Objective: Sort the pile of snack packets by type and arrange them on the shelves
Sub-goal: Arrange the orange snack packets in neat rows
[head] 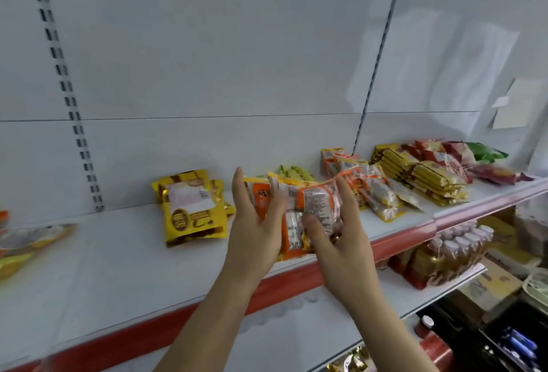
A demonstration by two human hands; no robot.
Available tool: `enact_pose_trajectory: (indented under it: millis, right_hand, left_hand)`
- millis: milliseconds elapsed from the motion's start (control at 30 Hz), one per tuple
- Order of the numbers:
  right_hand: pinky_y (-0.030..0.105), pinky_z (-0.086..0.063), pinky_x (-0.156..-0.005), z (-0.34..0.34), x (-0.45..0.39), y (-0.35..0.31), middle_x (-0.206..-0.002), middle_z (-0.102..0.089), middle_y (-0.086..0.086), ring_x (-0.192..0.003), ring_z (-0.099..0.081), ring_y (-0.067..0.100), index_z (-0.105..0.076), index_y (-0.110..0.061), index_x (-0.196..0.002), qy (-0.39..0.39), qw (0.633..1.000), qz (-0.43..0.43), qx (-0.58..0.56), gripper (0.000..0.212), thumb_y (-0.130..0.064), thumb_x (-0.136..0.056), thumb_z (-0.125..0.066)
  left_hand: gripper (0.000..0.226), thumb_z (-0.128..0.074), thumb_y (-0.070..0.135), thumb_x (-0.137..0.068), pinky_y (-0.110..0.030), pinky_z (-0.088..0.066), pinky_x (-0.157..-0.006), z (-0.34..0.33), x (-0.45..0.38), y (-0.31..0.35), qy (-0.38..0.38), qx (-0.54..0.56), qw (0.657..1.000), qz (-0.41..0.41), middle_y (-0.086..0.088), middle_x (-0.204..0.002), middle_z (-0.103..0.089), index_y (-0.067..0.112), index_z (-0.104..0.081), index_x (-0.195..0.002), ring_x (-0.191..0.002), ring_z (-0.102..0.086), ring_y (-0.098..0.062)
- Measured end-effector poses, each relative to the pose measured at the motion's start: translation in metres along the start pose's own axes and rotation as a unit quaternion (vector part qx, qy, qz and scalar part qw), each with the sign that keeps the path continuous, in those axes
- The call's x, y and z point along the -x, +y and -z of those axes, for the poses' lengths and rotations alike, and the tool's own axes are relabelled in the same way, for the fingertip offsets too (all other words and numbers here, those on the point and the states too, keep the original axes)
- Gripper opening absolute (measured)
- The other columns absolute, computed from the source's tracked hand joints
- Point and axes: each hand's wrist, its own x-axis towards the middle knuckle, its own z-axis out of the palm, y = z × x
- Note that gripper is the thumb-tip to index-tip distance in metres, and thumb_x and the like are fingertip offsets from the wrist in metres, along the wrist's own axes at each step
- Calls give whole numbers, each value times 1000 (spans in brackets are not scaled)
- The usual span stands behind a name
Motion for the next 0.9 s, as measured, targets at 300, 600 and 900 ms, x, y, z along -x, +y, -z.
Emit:
enact_pose_trajectory:
  millis: [300, 600, 900]
  right_hand:
    - [33, -46, -94, 88, -66, 84, -135, -48, -16, -114, -53, 7, -10, -63, -147, 35, 997, -18, 65, 67, -52, -95, -51]
    - [25, -30, -97, 134, -135, 110, -157, -28, -9, -137, -34, 10, -9, -37, -159, 45, 988, -37, 140, 70, -40, -102, -49]
    - [34, -11, -121, 162, -197, 208, -167, -11, 8, -153, -8, 23, -14, -15, -160, -48, 950, 20, 306, 59, -34, -107, -30]
  left_hand:
    - [86, -63, 33, -99, 1, -46, -65, -136, -39, 0, -37, 32, 999, 12, 27, -123, -49, 37, -5, -162, -84, -52, 34]
    - [64, -33, 40, -111, 5, -35, -53, -214, -89, 11, -62, 0, 998, 10, 24, -113, -42, 35, 3, -164, -57, -43, 32]
    - [86, -59, 35, -102, -38, -59, -90, -278, -107, -40, 13, -276, 960, -40, -9, -148, -49, 30, 0, -163, -120, -62, -23]
